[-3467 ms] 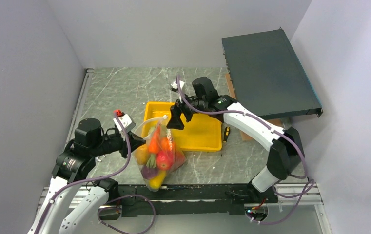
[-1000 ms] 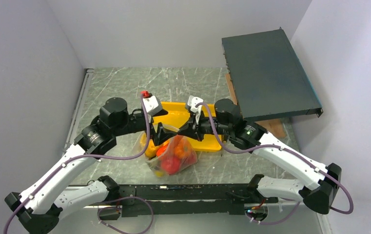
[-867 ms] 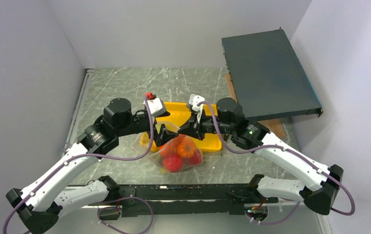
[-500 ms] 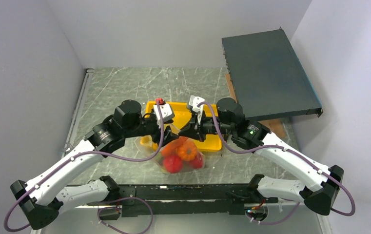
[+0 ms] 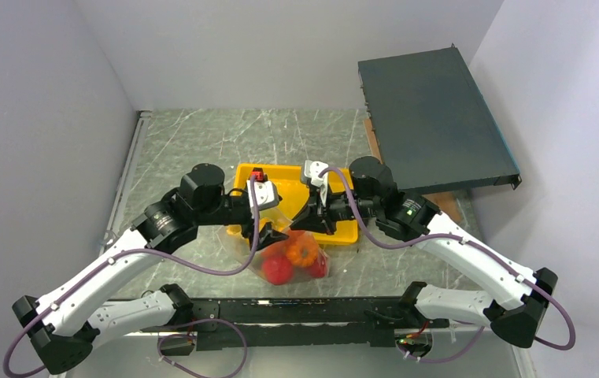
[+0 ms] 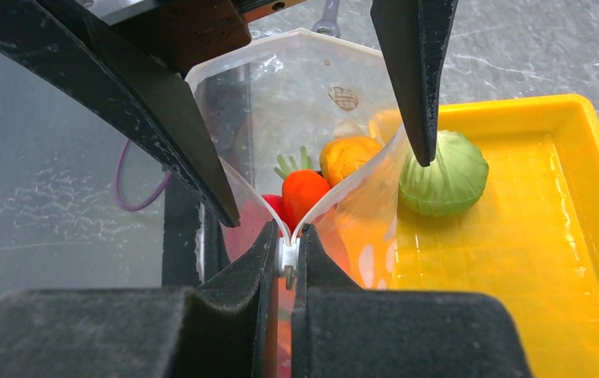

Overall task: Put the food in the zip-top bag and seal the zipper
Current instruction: Adjust the zipper food storage bag at the center of the board.

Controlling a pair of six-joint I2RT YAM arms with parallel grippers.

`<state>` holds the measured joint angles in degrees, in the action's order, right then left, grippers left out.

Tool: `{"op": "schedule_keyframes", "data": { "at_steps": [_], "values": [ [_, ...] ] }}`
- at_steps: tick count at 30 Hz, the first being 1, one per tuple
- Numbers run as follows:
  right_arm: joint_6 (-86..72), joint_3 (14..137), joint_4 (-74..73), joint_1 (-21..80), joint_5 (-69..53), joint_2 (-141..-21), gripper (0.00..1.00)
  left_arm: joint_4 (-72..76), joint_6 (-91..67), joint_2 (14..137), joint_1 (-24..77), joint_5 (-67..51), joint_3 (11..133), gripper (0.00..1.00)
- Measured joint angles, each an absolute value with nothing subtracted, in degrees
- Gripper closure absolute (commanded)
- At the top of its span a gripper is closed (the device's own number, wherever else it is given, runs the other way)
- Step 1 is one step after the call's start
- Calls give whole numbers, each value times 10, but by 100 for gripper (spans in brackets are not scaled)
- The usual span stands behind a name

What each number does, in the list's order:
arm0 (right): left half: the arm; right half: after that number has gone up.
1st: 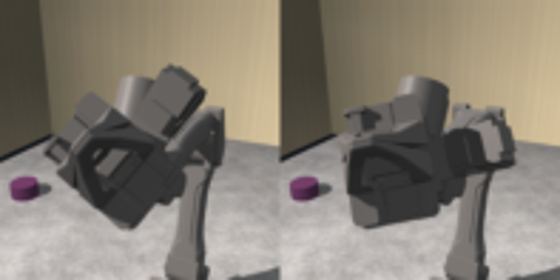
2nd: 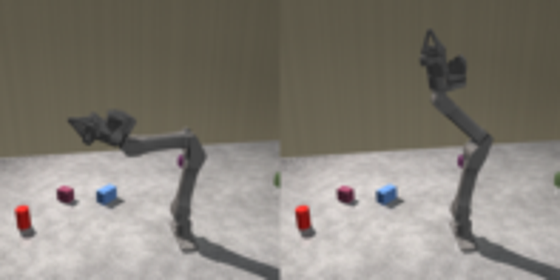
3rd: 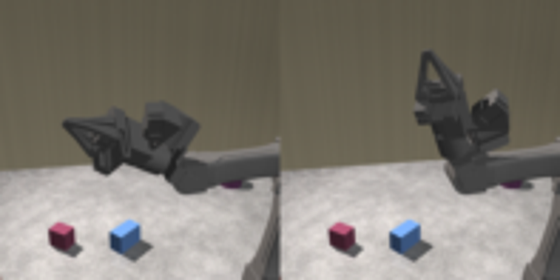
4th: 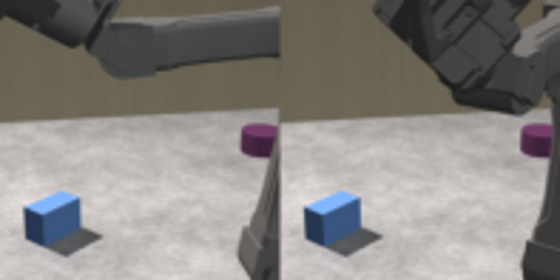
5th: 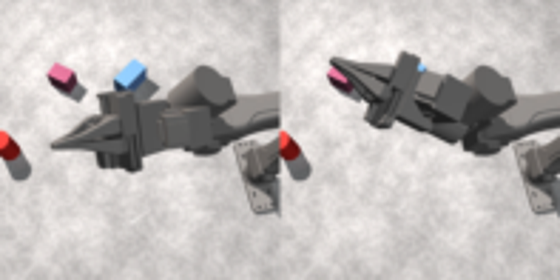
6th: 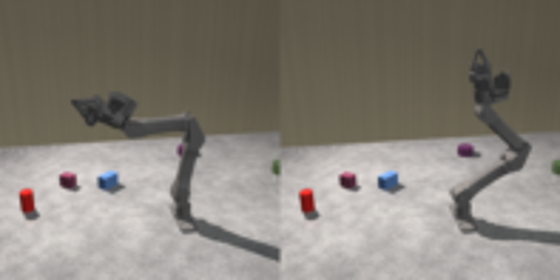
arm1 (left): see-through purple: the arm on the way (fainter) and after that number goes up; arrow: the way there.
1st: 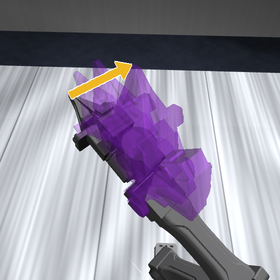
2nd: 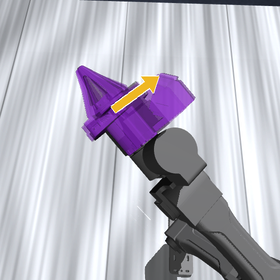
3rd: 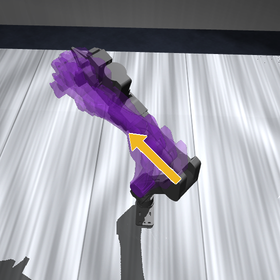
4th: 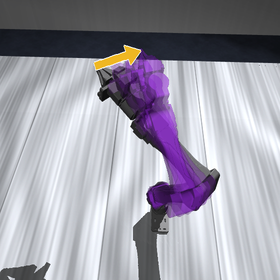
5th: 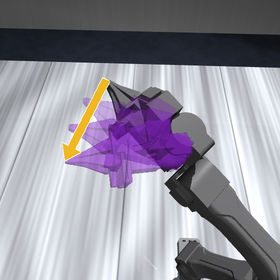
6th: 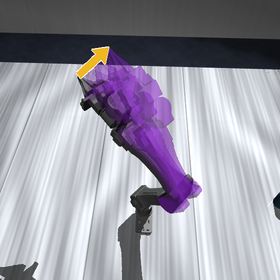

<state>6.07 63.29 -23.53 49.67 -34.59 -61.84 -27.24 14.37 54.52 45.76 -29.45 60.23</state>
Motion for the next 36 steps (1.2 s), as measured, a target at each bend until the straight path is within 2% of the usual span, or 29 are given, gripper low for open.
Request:
{"op": "schedule_keyframes", "data": {
  "at_steps": [5, 8, 11, 18, 20, 22, 25, 26, 29, 30, 33, 36],
  "values": [
    [64, 640, -244, 497, -357, -621, 100, -270, 154, 537, 458, -331, 603, 4],
    [65, 641, -246, 497, -361, -621, 100, -275, 159, 543, 458, -354, 608, 12],
    [65, 642, -250, 497, -363, -621, 100, -286, 168, 564, 458, -378, 624, 28],
    [70, 646, -265, 497, -364, -621, 100, -317, 183, 592, 458, -385, 632, 57],
    [71, 646, -267, 497, -363, -621, 100, -321, 185, 591, 458, -382, 632, 69],
    [72, 647, -268, 497, -363, -621, 100, -323, 183, 589, 458, -376, 631, 88],
    [72, 647, -270, 497, -362, -621, 100, -325, 175, 587, 459, -365, 630, 98],
    [71, 647, -269, 497, -361, -621, 96, -324, 171, 587, 460, -361, 630, 100],
    [61, 646, -266, 497, -350, -621, 65, -323, 155, 586, 461, -351, 629, 100],
    [56, 642, -258, 497, -343, -620, 59, -320, 150, 584, 461, -345, 627, 100],
    [29, 622, -225, 497, -321, -606, 45, -317, 131, 568, 460, -326, 606, 100],
    [6, 589, -193, 497, -305, -577, 37, -306, 115, 546, 460, -317, 583, 100]
  ]
}}
